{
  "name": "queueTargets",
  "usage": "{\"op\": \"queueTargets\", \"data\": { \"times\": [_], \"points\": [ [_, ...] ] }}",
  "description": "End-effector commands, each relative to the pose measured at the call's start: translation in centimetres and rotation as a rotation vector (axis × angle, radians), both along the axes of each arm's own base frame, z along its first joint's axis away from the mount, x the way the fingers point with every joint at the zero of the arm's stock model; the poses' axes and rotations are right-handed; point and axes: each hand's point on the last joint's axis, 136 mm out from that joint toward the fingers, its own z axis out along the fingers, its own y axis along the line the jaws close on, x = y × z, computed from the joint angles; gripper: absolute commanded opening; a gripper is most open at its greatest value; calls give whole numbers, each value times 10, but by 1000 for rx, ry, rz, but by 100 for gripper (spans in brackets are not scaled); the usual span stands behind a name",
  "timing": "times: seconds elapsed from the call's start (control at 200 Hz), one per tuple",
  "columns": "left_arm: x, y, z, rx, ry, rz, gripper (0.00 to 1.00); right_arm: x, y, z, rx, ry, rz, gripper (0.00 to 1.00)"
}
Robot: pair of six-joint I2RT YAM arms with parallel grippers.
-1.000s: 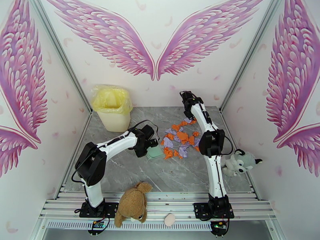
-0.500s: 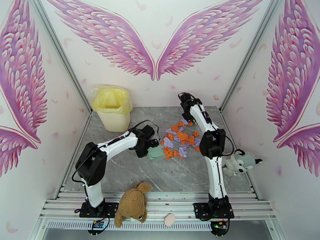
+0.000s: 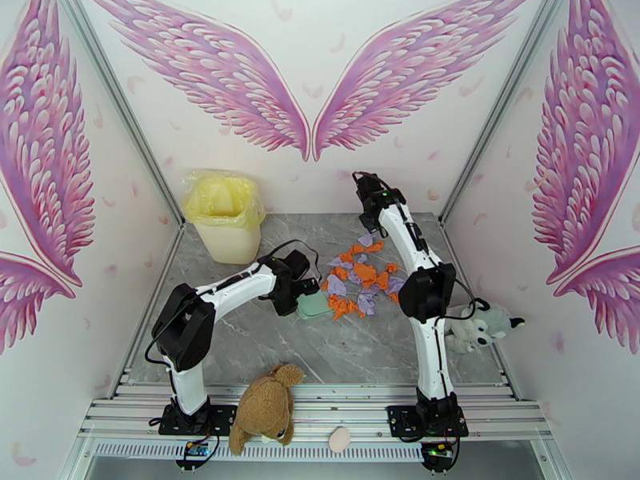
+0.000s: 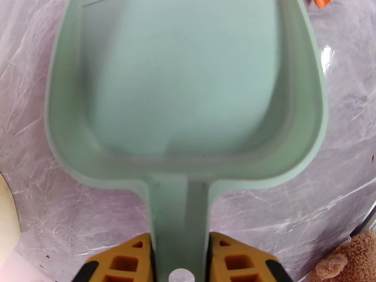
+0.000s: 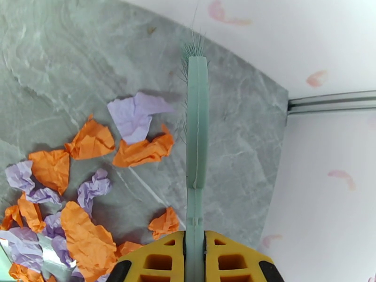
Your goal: Sweep away the paper scraps from the table
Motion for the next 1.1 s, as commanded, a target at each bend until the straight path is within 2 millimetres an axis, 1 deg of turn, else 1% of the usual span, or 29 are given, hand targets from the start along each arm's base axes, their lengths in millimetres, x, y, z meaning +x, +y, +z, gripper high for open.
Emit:
{"op": "queueTargets", "data": {
  "times": [0.0, 0.24, 0.36, 0.57, 0.7, 0.82, 0.945, 1.095],
  "points": [
    [1, -6, -3, -11, 6, 3, 0, -1, 0, 8, -21, -18, -6, 0],
    [3, -10, -2, -19, 5, 4, 0, -12, 10, -40, -67, 89, 18, 0],
    [2, -8, -1, -15, 7, 1, 0, -13, 9, -54, -89, 104, 3, 0],
    [-1, -6, -5, -7, 16, 2, 0, -13, 1, -69, -156, 146, -7, 0],
    [-1, -8, -7, -11, 20, 1, 0, -18, 2, -79, -170, 177, 5, 0],
    [-1, -11, -8, -15, 21, -3, 0, -23, 3, -93, -186, 217, 22, 0],
    [-1, -12, -8, -17, 21, -7, 0, -30, 12, -104, -209, 253, 54, 0],
    [-1, -12, -9, -13, 24, -8, 0, -47, 24, -114, -227, 296, 84, 0]
  ]
}}
